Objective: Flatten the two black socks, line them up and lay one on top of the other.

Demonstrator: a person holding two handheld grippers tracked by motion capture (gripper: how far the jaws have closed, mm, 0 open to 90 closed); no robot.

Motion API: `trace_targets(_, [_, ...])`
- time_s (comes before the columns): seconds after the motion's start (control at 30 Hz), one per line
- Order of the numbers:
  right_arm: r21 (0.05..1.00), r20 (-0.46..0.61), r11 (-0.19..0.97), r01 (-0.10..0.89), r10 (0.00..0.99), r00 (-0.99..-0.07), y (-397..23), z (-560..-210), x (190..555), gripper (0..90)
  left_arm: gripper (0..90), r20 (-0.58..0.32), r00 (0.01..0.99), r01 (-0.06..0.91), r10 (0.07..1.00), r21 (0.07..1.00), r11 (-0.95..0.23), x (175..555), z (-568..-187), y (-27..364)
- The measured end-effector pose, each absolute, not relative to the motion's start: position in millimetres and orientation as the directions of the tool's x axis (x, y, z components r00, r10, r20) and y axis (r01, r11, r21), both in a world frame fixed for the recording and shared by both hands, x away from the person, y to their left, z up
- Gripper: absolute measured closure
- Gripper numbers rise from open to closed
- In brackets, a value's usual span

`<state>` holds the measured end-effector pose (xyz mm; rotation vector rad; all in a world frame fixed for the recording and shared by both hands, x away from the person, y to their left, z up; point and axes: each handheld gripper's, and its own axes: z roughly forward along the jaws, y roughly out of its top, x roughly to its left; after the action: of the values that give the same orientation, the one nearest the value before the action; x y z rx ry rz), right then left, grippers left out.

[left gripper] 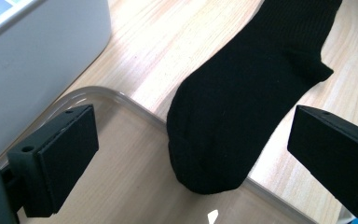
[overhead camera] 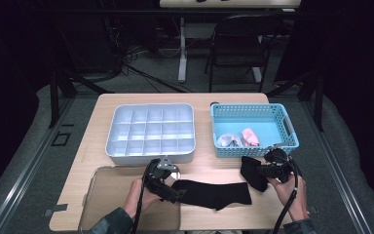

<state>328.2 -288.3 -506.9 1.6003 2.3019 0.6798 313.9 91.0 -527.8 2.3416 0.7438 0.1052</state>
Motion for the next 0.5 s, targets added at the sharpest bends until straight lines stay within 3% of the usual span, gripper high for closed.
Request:
trace_targets(0.37, [0.554,-0.012,0.342,0.759,0.915,-0.403,-274,-486,313,84.2,0.2,-0.146,0.824,0.497,0.547,0.648,-0.576,319,-526,96])
trace_targets(0.5, [0.553,-0.006,0.386,0.739,0.888,-0.459,-257,-489,310,78.9,0.2,-0.146,0.828,0.495,0.541,0.645,-0.583,319,-527,94])
